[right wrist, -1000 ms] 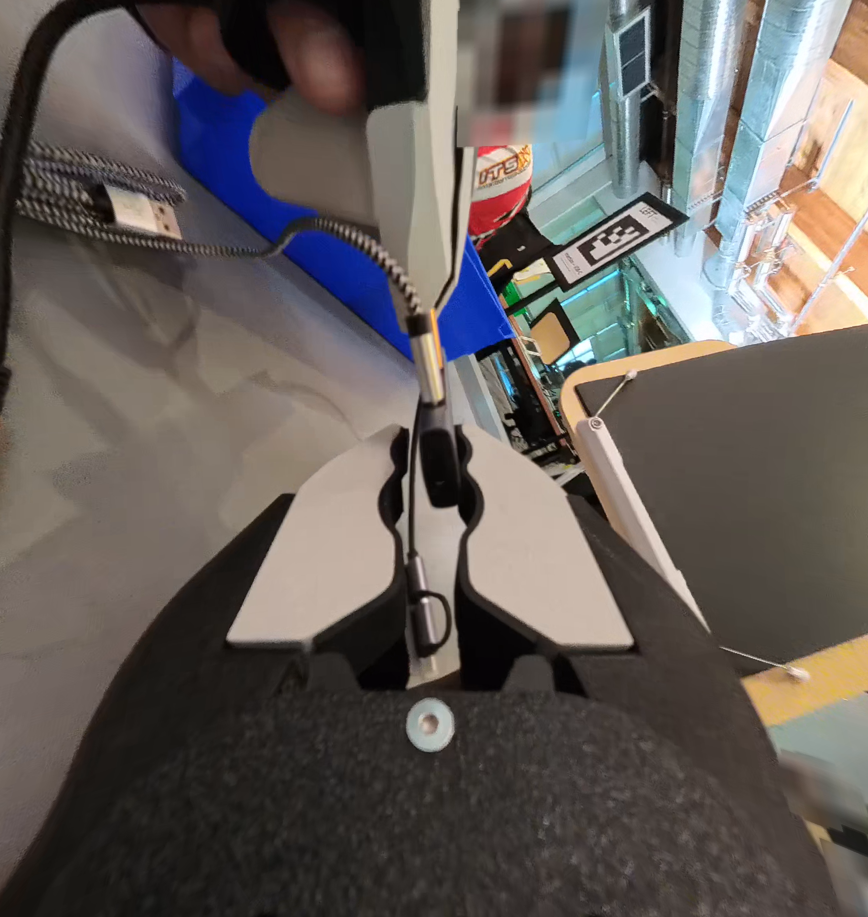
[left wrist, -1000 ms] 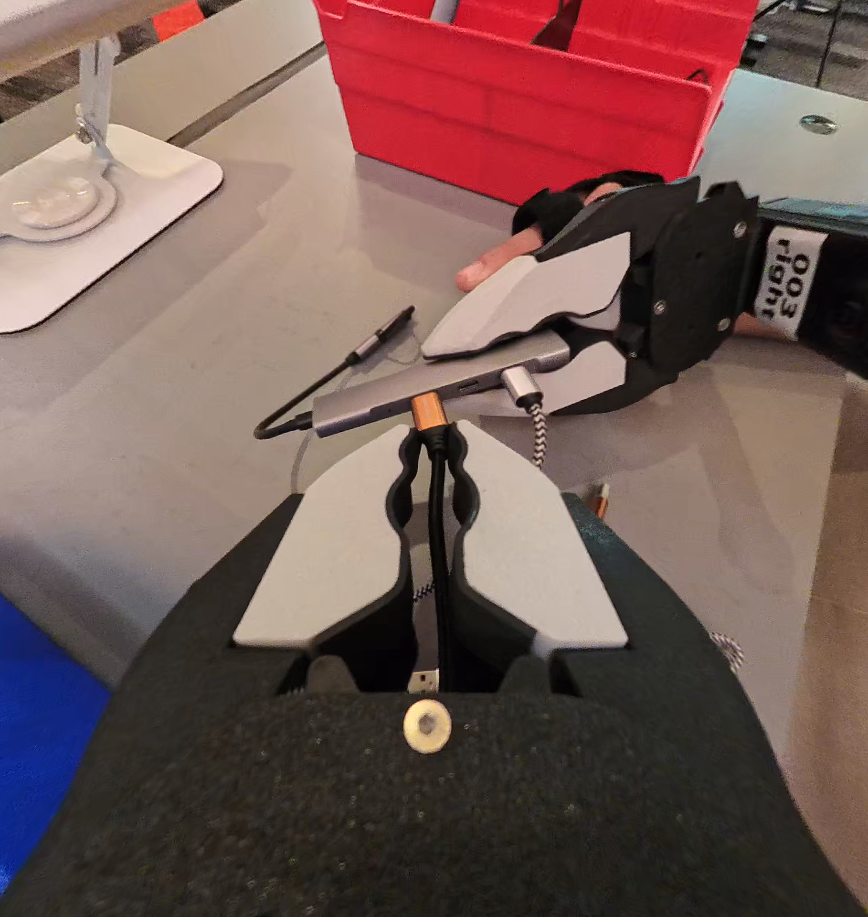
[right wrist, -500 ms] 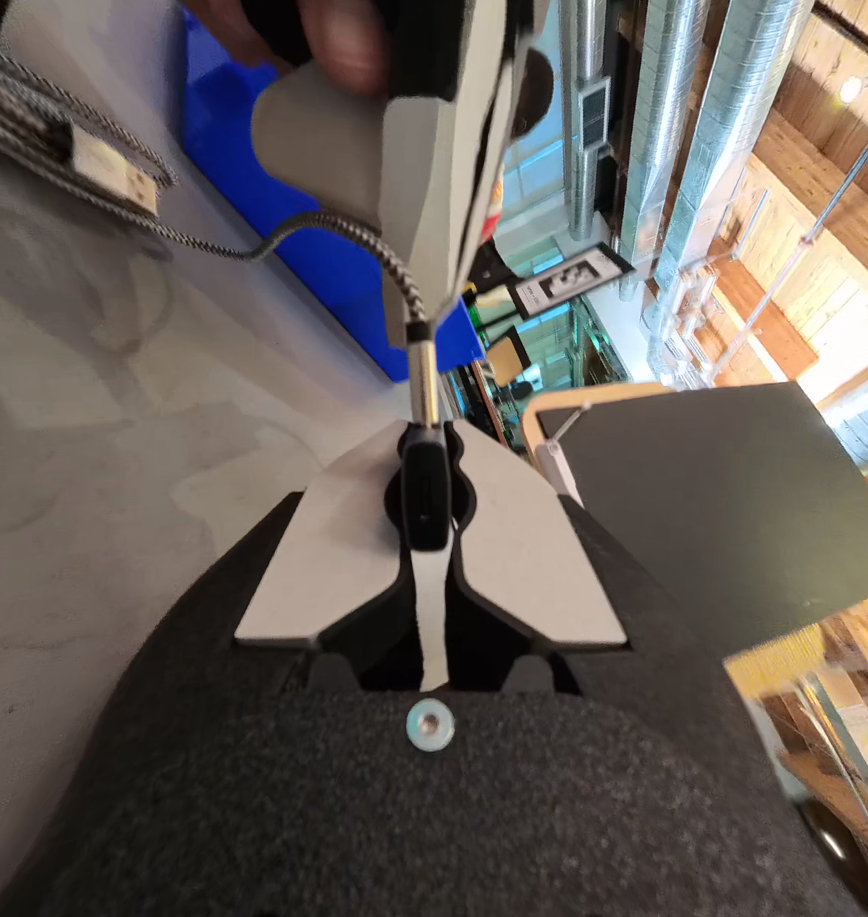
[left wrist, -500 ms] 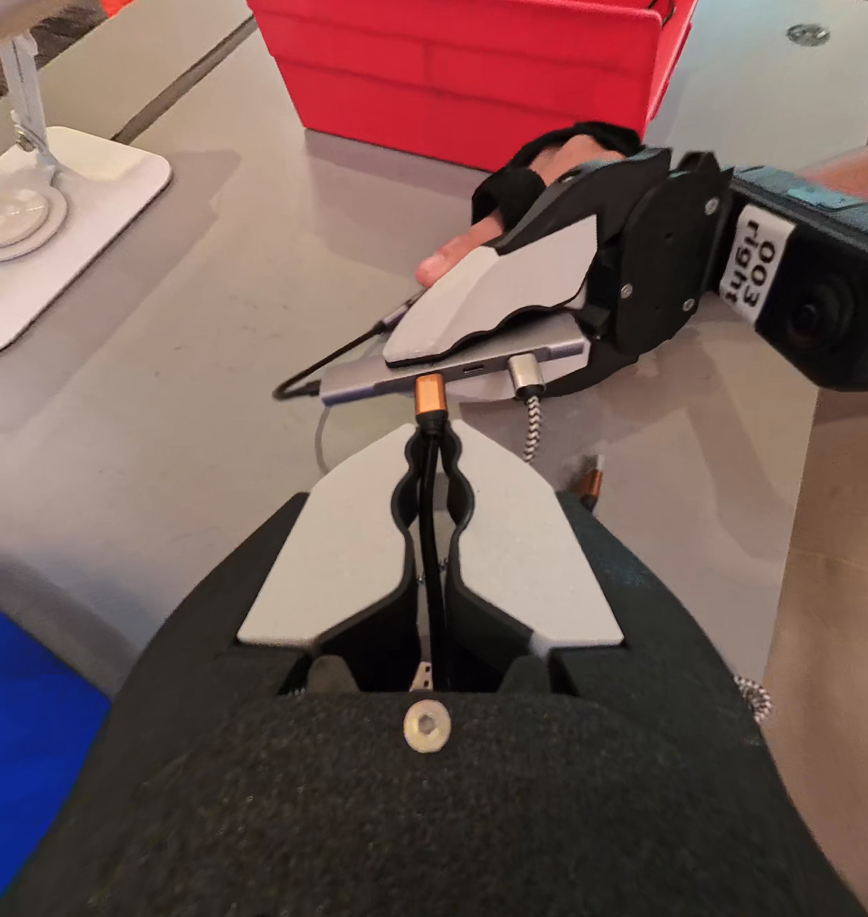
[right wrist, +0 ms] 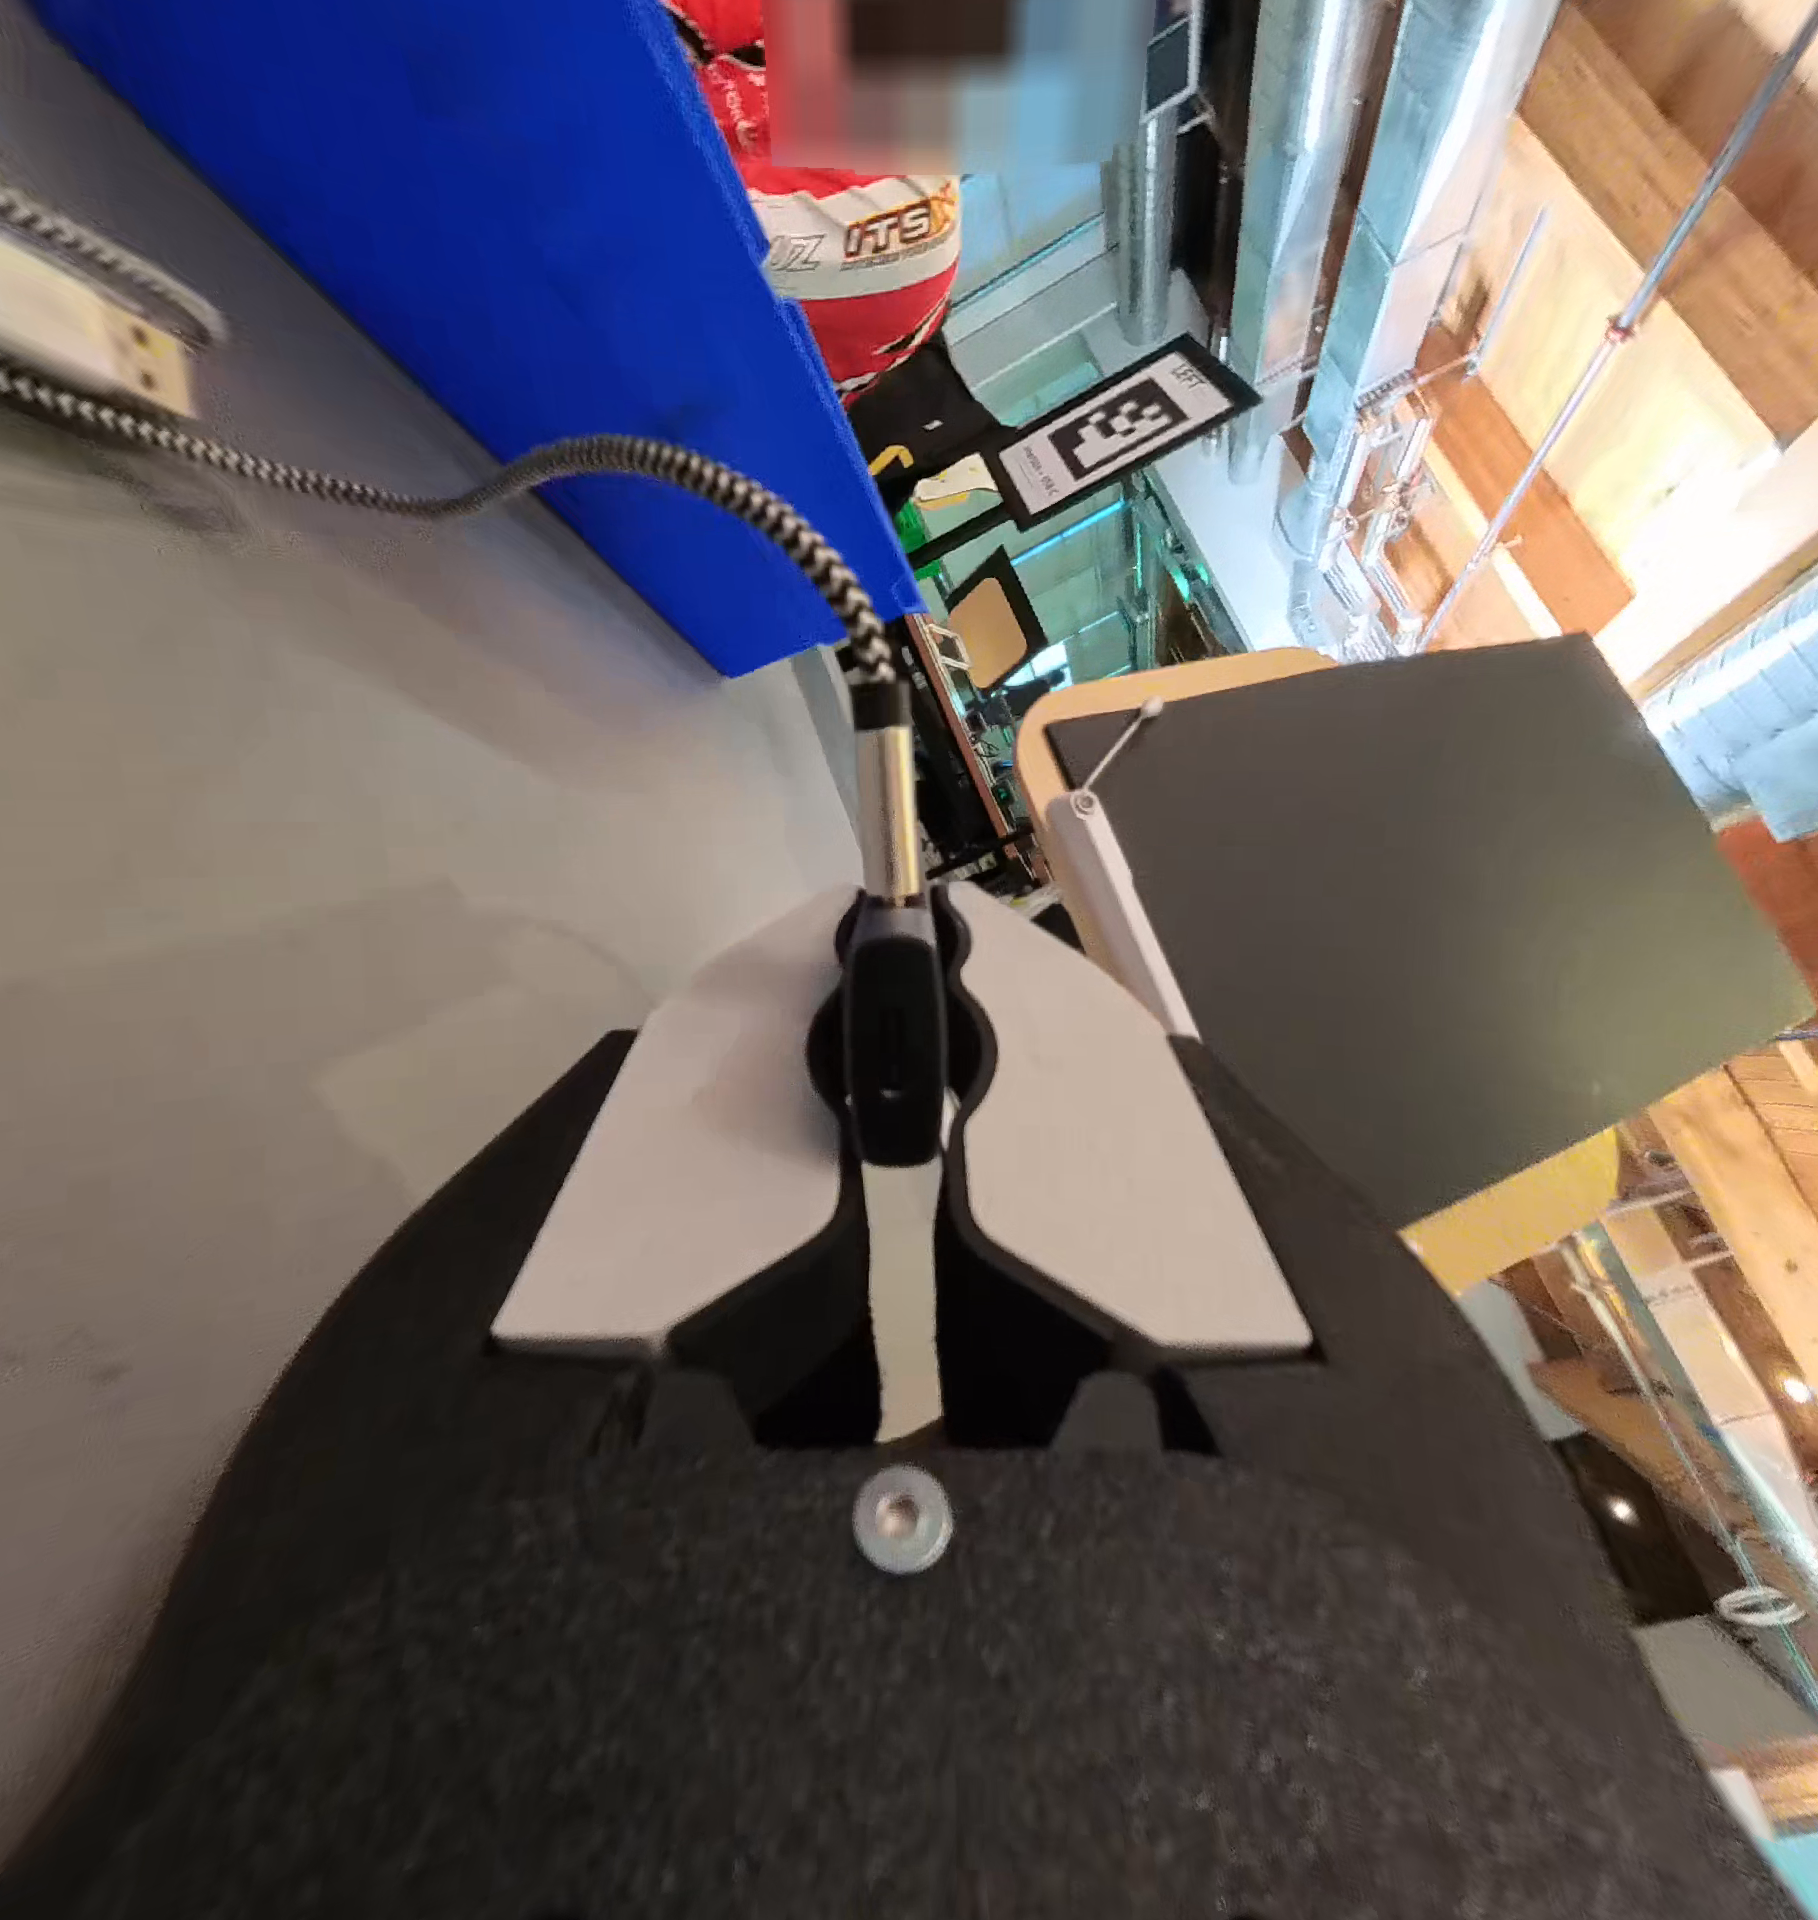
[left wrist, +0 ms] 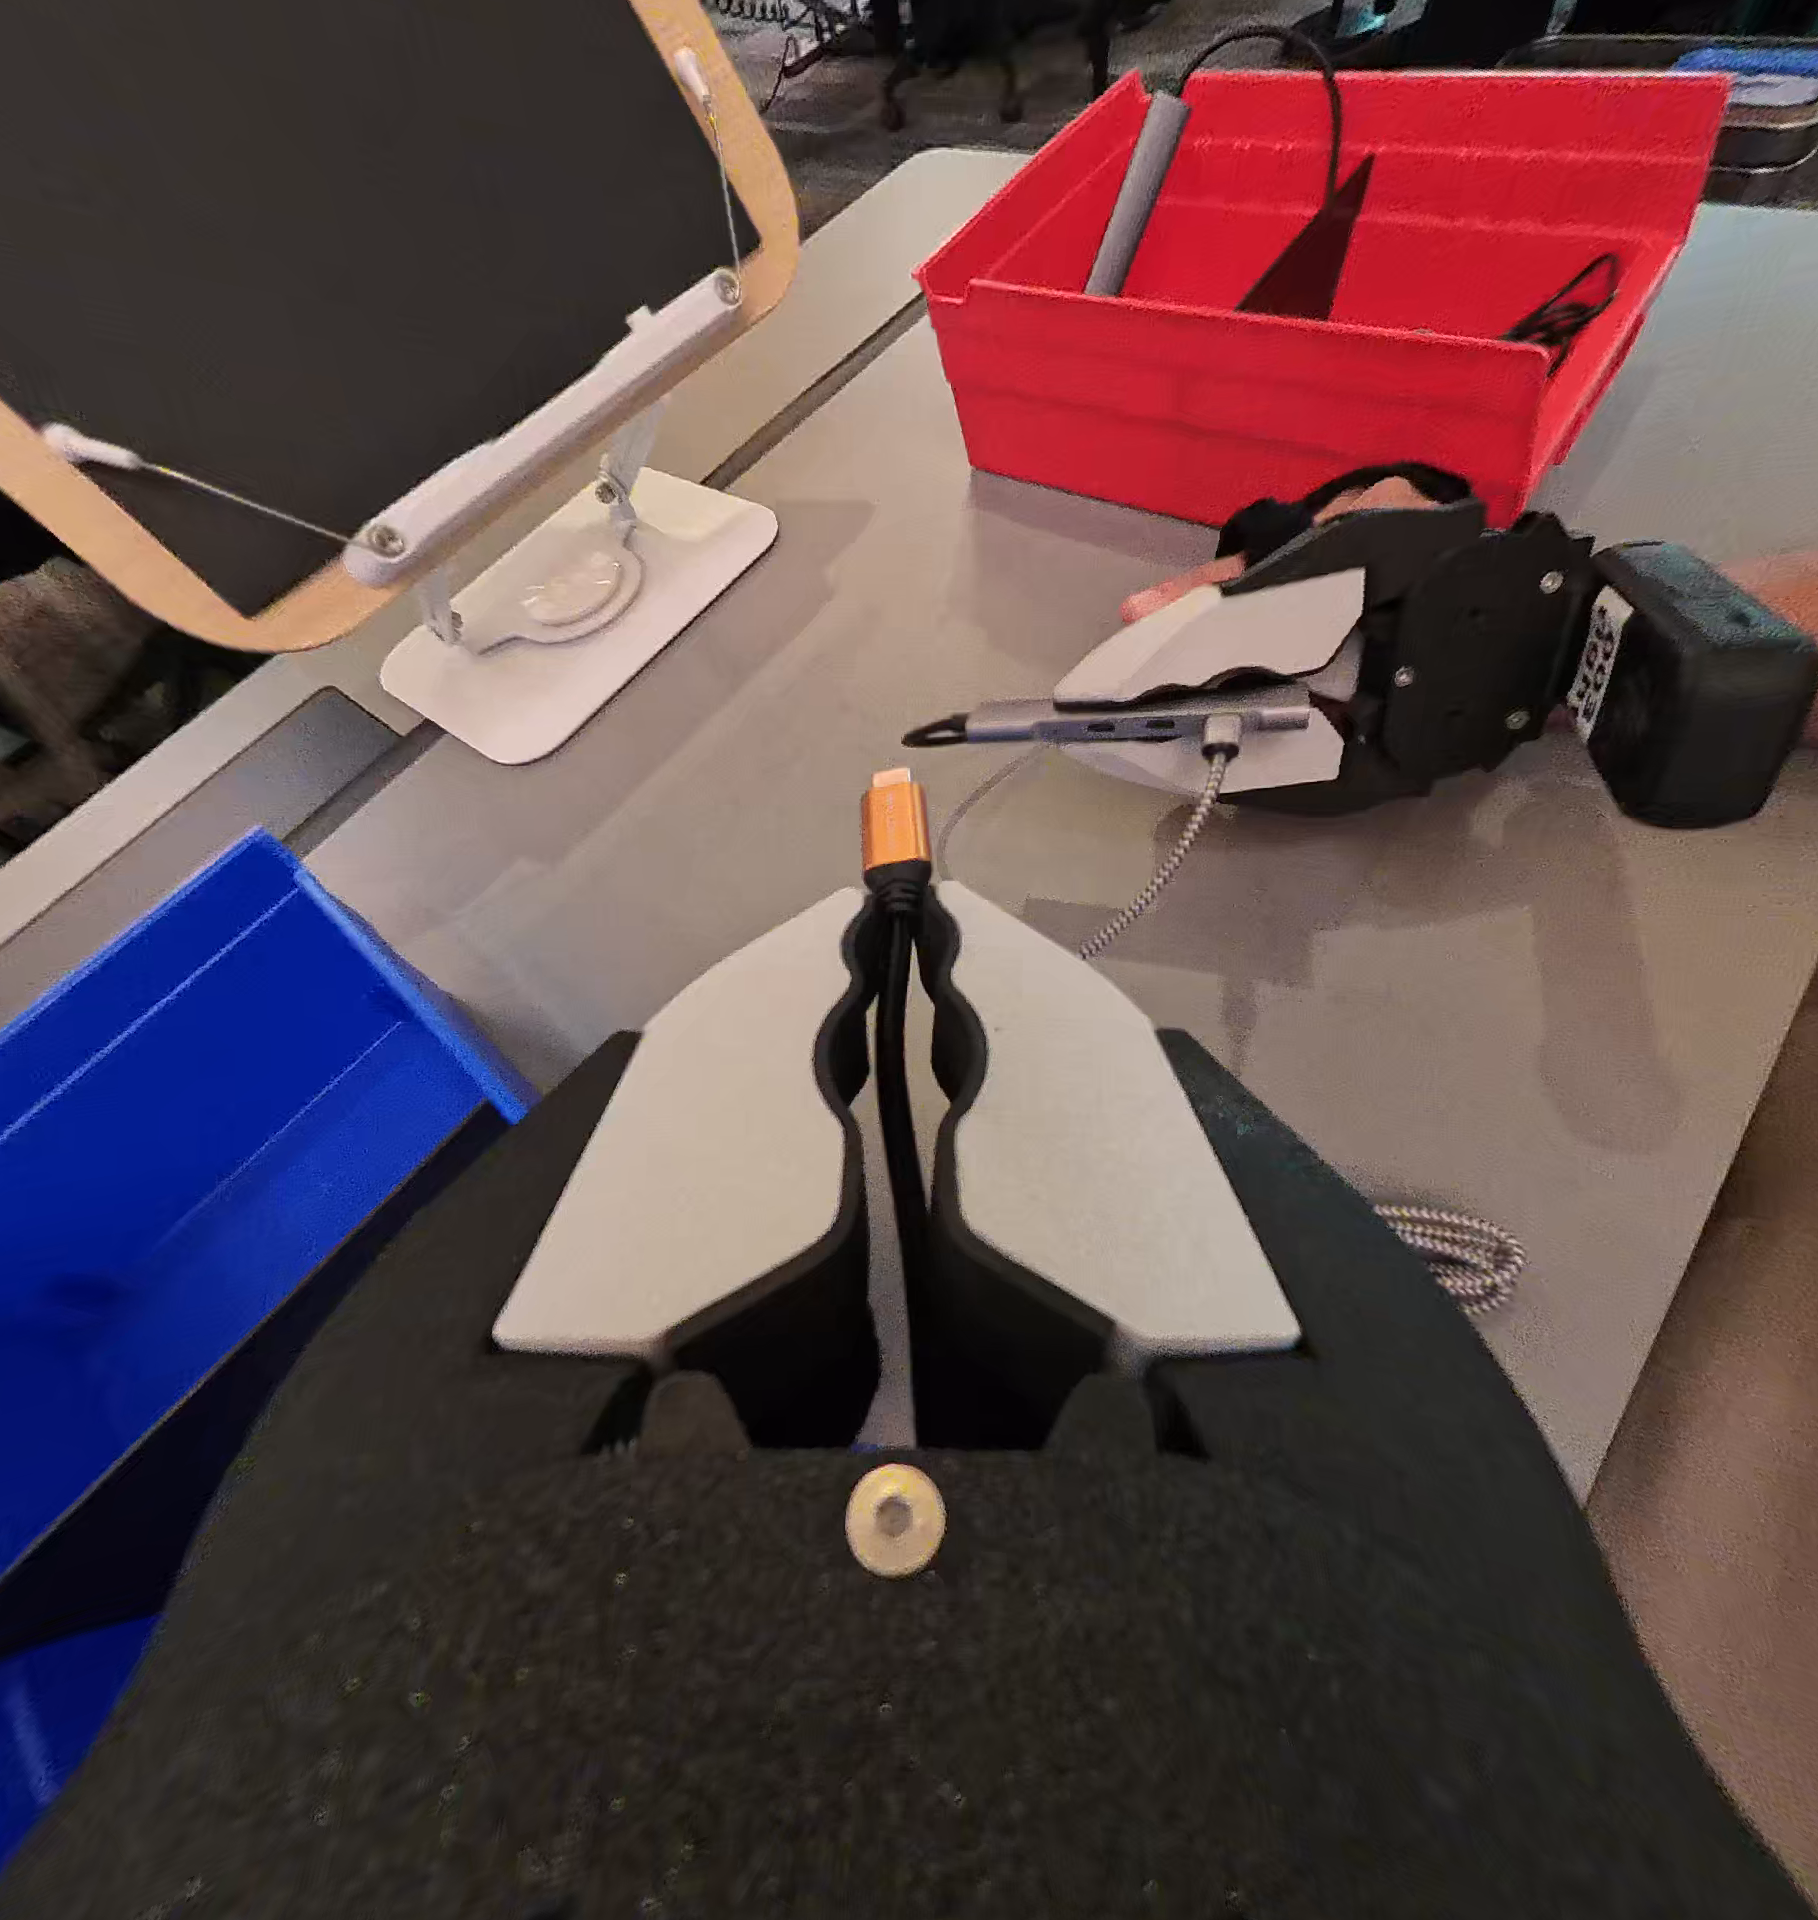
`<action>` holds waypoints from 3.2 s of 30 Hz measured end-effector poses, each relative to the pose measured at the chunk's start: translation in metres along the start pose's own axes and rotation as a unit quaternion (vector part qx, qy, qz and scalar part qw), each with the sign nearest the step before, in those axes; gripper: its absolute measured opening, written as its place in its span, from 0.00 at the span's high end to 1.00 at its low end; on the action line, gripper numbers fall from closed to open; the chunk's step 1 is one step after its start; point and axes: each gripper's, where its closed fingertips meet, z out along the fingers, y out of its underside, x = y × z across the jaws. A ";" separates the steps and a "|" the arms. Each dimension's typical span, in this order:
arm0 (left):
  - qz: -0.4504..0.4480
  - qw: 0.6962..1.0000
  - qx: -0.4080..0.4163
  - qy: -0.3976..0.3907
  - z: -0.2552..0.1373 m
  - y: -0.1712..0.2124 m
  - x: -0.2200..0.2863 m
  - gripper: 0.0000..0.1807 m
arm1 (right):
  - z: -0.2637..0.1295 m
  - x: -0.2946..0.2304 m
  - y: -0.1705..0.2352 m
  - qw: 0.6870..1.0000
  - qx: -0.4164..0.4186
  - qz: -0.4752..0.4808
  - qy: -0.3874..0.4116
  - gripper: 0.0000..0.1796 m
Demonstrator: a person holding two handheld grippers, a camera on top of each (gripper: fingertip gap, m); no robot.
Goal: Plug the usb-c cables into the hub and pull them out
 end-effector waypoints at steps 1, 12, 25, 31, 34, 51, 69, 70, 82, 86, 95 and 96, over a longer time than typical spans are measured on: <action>-0.005 1.000 -0.007 0.004 0.007 0.002 0.004 0.96 | -0.001 0.003 0.003 1.000 -0.002 0.013 0.002 0.95; 0.002 0.975 -0.205 0.086 0.079 0.097 0.058 0.87 | 0.001 0.017 0.029 0.996 -0.051 0.074 0.010 0.95; 0.020 0.994 -0.037 0.099 0.105 0.026 0.097 0.88 | -0.003 -0.021 -0.001 0.998 0.008 -0.038 -0.051 0.95; -0.040 0.992 -0.005 0.123 0.112 0.025 0.100 0.94 | -0.003 -0.023 -0.003 0.998 0.011 -0.043 -0.054 0.95; -0.039 0.992 -0.006 0.121 0.113 0.025 0.099 0.94 | -0.003 -0.022 -0.003 0.998 0.010 -0.044 -0.047 0.95; -0.031 0.999 -0.021 0.002 0.124 0.026 0.067 0.94 | 0.002 -0.017 0.005 0.998 -0.045 -0.045 -0.015 0.95; -0.018 1.000 -0.018 0.009 0.121 0.023 0.067 0.94 | 0.002 -0.011 0.005 0.997 -0.054 -0.056 0.010 0.94; -0.018 1.000 -0.018 0.009 0.121 0.023 0.067 0.94 | 0.002 -0.011 0.005 0.997 -0.054 -0.056 0.010 0.94; -0.014 0.999 -0.028 0.011 0.119 0.025 0.067 0.95 | 0.003 -0.012 0.005 0.997 -0.055 -0.057 0.006 0.94; -0.015 0.999 -0.034 0.017 0.119 0.026 0.065 0.95 | 0.003 -0.013 0.005 0.997 -0.058 -0.056 0.005 0.94; 0.004 0.999 -0.046 0.018 0.114 0.030 0.066 0.99 | 0.003 -0.012 0.008 0.996 -0.061 -0.061 0.009 0.94; 0.007 0.999 -0.047 0.013 0.113 0.030 0.067 0.99 | 0.004 -0.012 0.007 0.997 -0.057 -0.057 0.008 0.94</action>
